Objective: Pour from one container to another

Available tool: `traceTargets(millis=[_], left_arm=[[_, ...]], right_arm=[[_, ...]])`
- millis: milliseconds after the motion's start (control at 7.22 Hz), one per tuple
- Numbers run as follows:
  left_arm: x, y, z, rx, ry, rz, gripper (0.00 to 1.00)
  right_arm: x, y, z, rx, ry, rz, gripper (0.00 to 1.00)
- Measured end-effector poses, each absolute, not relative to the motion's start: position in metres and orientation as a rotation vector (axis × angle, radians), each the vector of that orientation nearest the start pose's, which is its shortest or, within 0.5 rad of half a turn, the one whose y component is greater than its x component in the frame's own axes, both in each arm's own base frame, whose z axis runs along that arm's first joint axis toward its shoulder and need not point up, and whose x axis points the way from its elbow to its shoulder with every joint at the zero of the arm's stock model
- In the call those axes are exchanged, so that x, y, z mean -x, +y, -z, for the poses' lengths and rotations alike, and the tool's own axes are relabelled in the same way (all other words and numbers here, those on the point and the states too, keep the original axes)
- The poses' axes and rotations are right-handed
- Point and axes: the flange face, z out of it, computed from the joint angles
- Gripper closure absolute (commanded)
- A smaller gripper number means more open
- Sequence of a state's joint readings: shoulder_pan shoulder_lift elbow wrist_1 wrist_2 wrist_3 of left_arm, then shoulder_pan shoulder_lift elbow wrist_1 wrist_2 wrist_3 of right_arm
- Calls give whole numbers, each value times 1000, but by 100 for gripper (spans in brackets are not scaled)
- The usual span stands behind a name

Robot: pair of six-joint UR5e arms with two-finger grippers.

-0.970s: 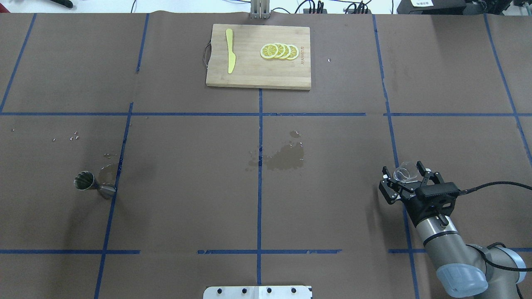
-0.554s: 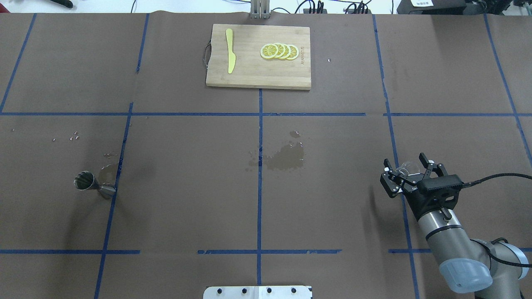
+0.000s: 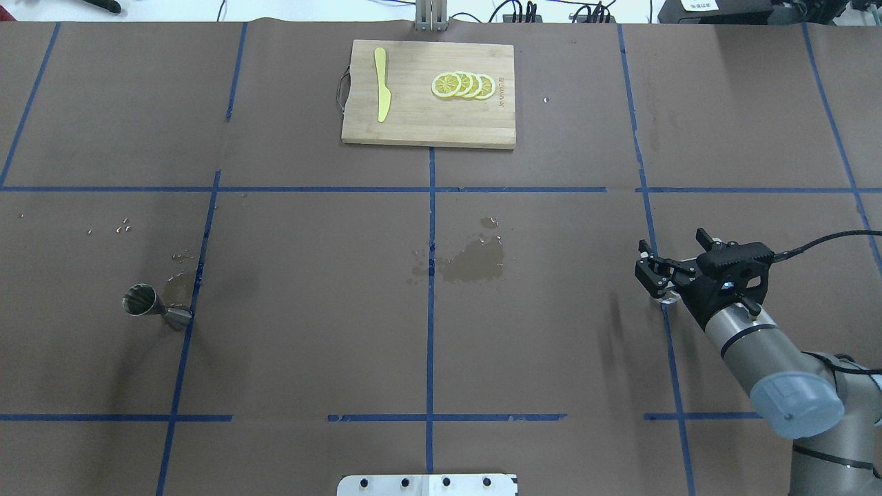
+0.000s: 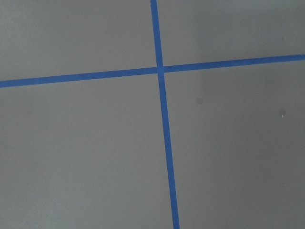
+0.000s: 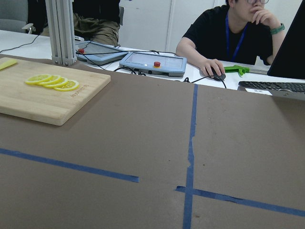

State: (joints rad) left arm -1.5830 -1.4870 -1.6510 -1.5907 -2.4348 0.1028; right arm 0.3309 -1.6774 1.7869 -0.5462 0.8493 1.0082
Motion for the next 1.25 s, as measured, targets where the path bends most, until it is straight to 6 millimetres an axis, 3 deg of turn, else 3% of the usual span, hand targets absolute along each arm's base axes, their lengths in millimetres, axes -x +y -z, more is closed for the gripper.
traceTargets(millis=[416, 693, 970, 1247], left_arm=[[63, -458, -644, -78, 861, -98, 0], [63, -458, -642, -80, 862, -99, 0], [63, -458, -642, -82, 861, -100, 0], [63, -458, -643, -93, 860, -105, 0]], right_arm=[[311, -406, -485, -784, -761, -143, 0], [257, -440, -493, -636, -789, -63, 0], [181, -467, -507, -515, -783, 46, 0], [89, -484, -529, -405, -756, 155, 0]])
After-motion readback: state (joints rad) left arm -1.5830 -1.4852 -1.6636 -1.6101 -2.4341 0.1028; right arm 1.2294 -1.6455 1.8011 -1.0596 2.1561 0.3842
